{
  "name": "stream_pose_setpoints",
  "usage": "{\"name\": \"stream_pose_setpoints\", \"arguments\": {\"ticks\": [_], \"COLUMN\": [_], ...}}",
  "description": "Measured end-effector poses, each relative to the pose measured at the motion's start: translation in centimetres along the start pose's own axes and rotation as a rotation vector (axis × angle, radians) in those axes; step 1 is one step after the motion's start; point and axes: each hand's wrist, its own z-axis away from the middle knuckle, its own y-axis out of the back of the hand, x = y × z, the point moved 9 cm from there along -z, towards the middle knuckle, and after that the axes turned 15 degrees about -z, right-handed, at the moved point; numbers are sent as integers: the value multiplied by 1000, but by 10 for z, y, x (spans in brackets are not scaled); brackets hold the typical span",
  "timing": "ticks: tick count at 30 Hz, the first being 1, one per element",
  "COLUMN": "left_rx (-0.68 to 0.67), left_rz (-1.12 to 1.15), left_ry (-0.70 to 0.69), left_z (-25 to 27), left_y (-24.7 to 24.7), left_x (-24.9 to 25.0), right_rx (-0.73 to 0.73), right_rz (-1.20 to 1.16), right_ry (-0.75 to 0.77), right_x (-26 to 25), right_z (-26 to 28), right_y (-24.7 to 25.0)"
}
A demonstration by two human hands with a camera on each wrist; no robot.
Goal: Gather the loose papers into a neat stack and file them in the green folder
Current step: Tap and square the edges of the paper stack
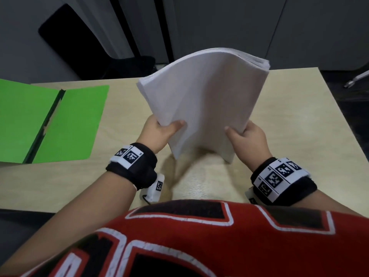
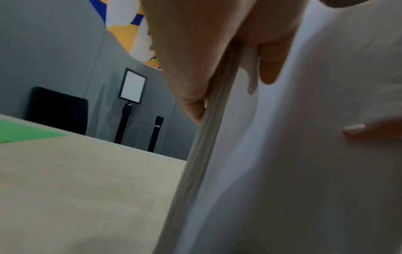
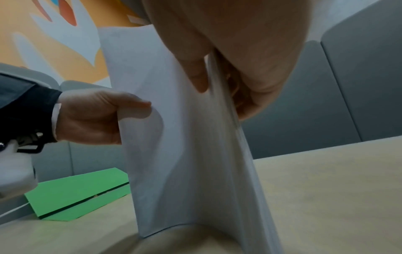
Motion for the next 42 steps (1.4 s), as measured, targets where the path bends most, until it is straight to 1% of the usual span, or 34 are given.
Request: {"name": "stream_pose_setpoints", "arguments": {"ticks": [2,4,6,7,9,12,13,15,18,19,21,23,26,28,31,32,33,35,37,38,39,42], "left_rx": [33,67,96,101,83,-14,-28,-9,36,41,31,-3,1,35,74,71,58,3,-71,-88,-77,36], "left_rz": [-11,38,105,136,157,58,18,4,98,114,102,61,-11,13,81,83,62,-35,-134,-168,-192,-283], "left_ry": [-17,-72,-119,-129,-119,-98,-103,-129,-186,-190,-152,-85,-10,-28,-111,-105,-74,29,123,156,179,190], "left_z": [-1,-1,-1,-1,-3,-3,-2,-2,-4,-4,-5,-5,-4,-4,-5,-5,-5,-4,-1,0,0,-11], "left_y": [3,10,18,21,20,4,1,1,10,11,6,-4,-11,-5,6,6,4,-7,-21,-24,-23,-3], "left_x": [7,19,26,27,23,21,23,32,49,50,44,30,19,25,37,33,25,1,-22,-30,-34,-27], "right_rx": [40,78,89,106,109,45,30,49,131,152,160,133,94,122,143,126,95,13,-25,-28,-32,-49], "right_rz": [-34,-103,-161,-176,-204,-113,-86,-124,-226,-248,-275,-268,-151,-181,-271,-249,-197,-75,-4,22,49,105], "right_ry": [52,170,239,241,189,39,15,51,203,234,233,173,77,116,208,193,138,-37,-155,-181,-193,-151], "right_x": [-8,-25,-35,-35,-27,-7,-5,-10,-35,-39,-38,-29,-17,-23,-35,-32,-24,0,21,27,30,31], "right_z": [1,4,6,6,3,-5,-5,-4,3,4,4,0,-5,-1,4,2,-1,-5,-5,-4,-4,-11], "right_y": [4,9,13,16,18,10,8,8,16,18,18,14,8,11,16,14,11,2,1,3,5,8]}}
